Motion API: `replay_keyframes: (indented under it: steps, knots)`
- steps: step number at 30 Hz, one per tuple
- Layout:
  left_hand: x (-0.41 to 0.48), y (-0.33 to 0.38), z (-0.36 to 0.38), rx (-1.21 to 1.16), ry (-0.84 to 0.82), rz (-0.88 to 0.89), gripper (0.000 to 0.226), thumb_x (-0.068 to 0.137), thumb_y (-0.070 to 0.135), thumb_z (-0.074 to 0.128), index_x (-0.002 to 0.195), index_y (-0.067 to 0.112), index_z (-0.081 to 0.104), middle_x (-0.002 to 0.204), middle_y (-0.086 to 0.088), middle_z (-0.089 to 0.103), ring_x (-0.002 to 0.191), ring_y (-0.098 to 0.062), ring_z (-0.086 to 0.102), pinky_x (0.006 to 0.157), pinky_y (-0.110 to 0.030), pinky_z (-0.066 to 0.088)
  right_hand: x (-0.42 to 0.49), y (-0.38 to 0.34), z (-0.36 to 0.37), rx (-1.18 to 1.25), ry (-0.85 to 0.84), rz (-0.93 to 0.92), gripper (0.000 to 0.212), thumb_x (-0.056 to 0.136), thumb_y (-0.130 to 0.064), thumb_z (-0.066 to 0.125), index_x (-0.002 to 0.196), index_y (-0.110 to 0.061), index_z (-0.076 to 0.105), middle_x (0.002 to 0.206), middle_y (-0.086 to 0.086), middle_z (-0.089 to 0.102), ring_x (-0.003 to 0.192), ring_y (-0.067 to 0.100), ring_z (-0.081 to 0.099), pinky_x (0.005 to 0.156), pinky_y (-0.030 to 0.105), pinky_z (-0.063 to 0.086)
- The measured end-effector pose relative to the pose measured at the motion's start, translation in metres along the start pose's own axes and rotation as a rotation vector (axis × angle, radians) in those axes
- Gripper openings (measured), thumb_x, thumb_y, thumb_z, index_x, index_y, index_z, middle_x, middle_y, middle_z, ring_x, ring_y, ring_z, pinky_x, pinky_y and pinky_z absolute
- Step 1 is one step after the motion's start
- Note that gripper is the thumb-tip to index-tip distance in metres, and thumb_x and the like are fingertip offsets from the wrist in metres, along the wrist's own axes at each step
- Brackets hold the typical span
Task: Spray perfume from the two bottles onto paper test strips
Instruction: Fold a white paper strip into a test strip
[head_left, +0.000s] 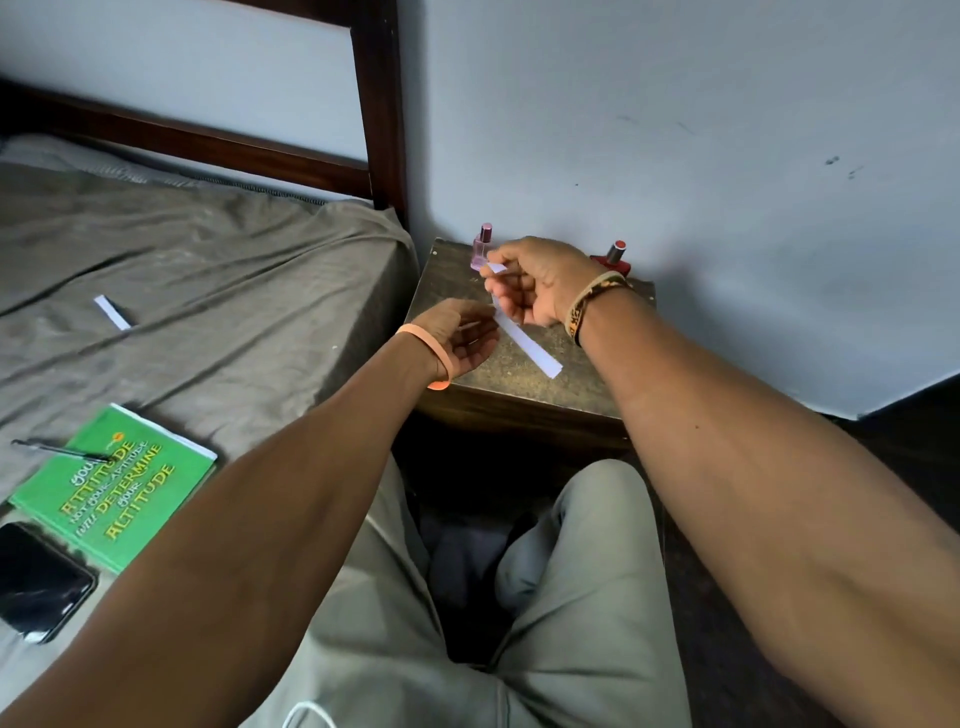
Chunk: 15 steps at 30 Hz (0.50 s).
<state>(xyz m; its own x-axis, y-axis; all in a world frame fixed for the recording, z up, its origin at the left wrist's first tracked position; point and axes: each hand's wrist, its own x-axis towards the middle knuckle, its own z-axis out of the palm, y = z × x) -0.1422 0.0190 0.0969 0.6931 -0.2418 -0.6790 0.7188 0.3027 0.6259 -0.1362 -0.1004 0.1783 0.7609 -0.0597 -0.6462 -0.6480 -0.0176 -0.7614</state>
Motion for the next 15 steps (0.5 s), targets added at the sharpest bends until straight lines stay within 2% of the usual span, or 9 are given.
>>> replay_keyframes:
  steps: [6, 8, 11, 13, 15]
  knots:
    - [-0.004, 0.005, -0.015, -0.037, -0.008, -0.023, 0.006, 0.081, 0.008, 0.069, 0.085, 0.006, 0.065, 0.081, -0.008, 0.068, 0.072, -0.016, 0.065, 0.061, -0.024, 0.057, 0.0, 0.001, 0.001, 0.019, 0.018, 0.009, 0.022, 0.095, -0.016, 0.057, 0.077, -0.005, 0.065, 0.044, 0.002, 0.061, 0.032, 0.005, 0.052, 0.039, 0.013, 0.045]
    - [-0.004, 0.006, -0.018, -0.065, 0.023, 0.006, 0.005, 0.081, 0.009, 0.07, 0.08, 0.006, 0.066, 0.074, -0.006, 0.068, 0.069, -0.014, 0.064, 0.06, -0.023, 0.057, 0.002, 0.005, -0.002, -0.001, 0.008, 0.016, 0.019, 0.091, -0.016, 0.06, 0.076, -0.006, 0.066, 0.048, 0.002, 0.062, 0.035, 0.006, 0.053, 0.04, 0.014, 0.045]
    - [0.001, 0.012, -0.021, -0.203, 0.104, 0.1, 0.011, 0.082, 0.009, 0.071, 0.074, 0.006, 0.064, 0.055, -0.002, 0.063, 0.06, -0.012, 0.063, 0.058, -0.021, 0.056, 0.003, 0.014, -0.008, -0.152, -0.037, 0.036, 0.015, 0.086, -0.018, 0.062, 0.075, -0.007, 0.066, 0.055, 0.002, 0.063, 0.042, 0.007, 0.055, 0.044, 0.015, 0.047]
    - [0.003, 0.015, -0.021, -0.234, 0.118, 0.124, 0.011, 0.082, 0.009, 0.072, 0.074, 0.006, 0.064, 0.052, -0.001, 0.062, 0.053, -0.011, 0.063, 0.058, -0.021, 0.057, 0.006, 0.023, -0.013, -0.207, -0.06, 0.047, 0.015, 0.087, -0.019, 0.063, 0.081, -0.006, 0.067, 0.058, 0.002, 0.066, 0.046, 0.008, 0.058, 0.046, 0.017, 0.05]
    - [0.003, 0.014, -0.021, -0.22, 0.109, 0.117, 0.01, 0.081, 0.009, 0.072, 0.075, 0.006, 0.064, 0.053, -0.001, 0.063, 0.053, -0.011, 0.063, 0.059, -0.021, 0.057, 0.01, 0.03, -0.017, -0.195, -0.086, 0.04, 0.017, 0.09, -0.021, 0.064, 0.085, -0.006, 0.069, 0.065, 0.004, 0.068, 0.051, 0.009, 0.06, 0.05, 0.02, 0.053]
